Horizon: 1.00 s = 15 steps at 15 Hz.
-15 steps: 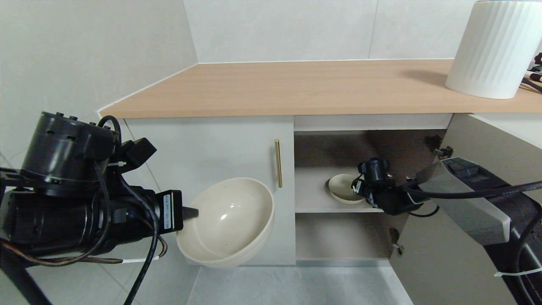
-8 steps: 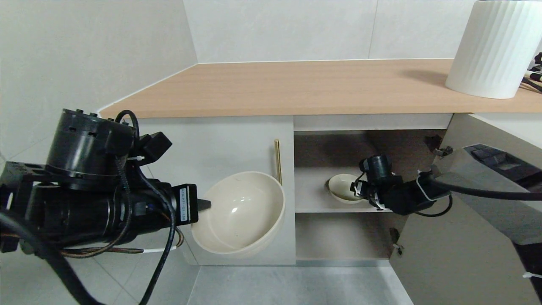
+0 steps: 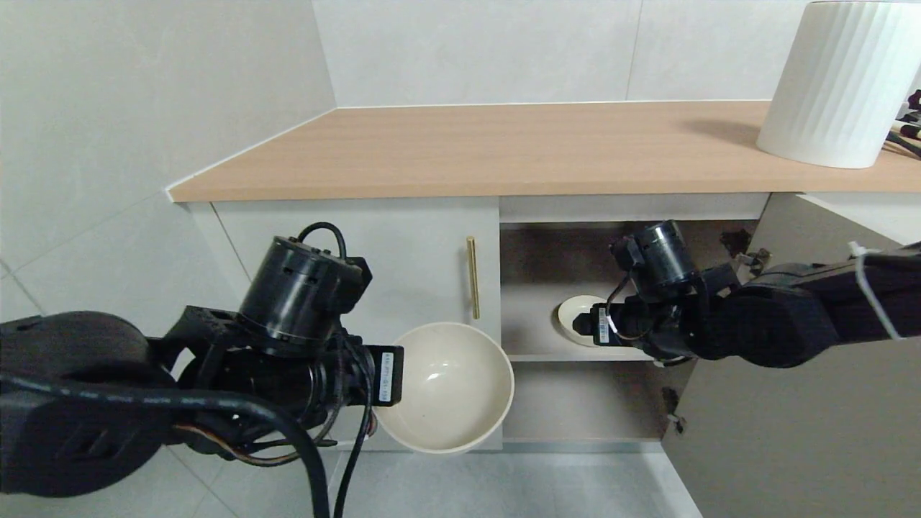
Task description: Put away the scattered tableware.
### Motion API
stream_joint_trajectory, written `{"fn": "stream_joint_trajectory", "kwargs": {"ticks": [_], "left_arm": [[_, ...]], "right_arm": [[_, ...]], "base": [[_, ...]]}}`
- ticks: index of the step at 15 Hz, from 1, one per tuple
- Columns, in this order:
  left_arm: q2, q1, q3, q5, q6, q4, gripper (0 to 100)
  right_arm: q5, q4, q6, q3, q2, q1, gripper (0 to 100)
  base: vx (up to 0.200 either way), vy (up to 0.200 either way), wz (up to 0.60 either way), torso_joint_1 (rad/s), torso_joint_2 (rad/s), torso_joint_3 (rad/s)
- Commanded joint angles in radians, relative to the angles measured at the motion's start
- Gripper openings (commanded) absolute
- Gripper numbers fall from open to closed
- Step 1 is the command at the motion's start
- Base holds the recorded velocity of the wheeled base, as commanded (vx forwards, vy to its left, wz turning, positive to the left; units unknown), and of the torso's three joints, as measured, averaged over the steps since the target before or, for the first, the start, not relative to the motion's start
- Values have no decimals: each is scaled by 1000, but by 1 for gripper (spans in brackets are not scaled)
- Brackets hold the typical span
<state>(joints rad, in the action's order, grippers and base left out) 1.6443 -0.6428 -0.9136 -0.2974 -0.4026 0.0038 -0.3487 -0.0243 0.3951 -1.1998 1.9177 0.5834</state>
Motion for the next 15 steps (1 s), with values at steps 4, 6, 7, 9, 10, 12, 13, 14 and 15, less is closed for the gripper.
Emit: {"fn": "stream_joint_trajectory", "kwargs": {"ticks": [4,6,7,9,10,12,13,14,15], "left_arm": [[39,-71,33,-19,4,-28,0],[32,-87,33,-20,4,-28,0],[31,-87,33,-20,4,-28,0],[28,-89,33,-20,4,-30,0],[22,-90,33,-20,4,-30,0],[12,-103,39,-20,4,-30,0],[11,-104,39,-20,4,-30,0],[11,-107,39,-20,2,-28,0],[12,-107,39,-19,4,-30,0]], "right_arm": [[109,170,2,39,-230,185,100],[109,170,4,52,-227,220,100],[114,170,4,55,-220,237,100],[136,170,5,63,-193,259,100],[139,170,5,65,-177,265,100],[139,164,11,62,-132,274,100],[139,162,19,59,-120,277,100],[139,162,25,55,-106,279,100],[140,161,25,55,-103,279,100]], "base": [[0,0,0,0,0,0],[0,0,0,0,0,0],[0,0,0,0,0,0],[0,0,0,0,0,0],[0,0,0,0,0,0],[0,0,0,0,0,0],[0,0,0,0,0,0],[0,0,0,0,0,0],[0,0,0,0,0,0]]}}
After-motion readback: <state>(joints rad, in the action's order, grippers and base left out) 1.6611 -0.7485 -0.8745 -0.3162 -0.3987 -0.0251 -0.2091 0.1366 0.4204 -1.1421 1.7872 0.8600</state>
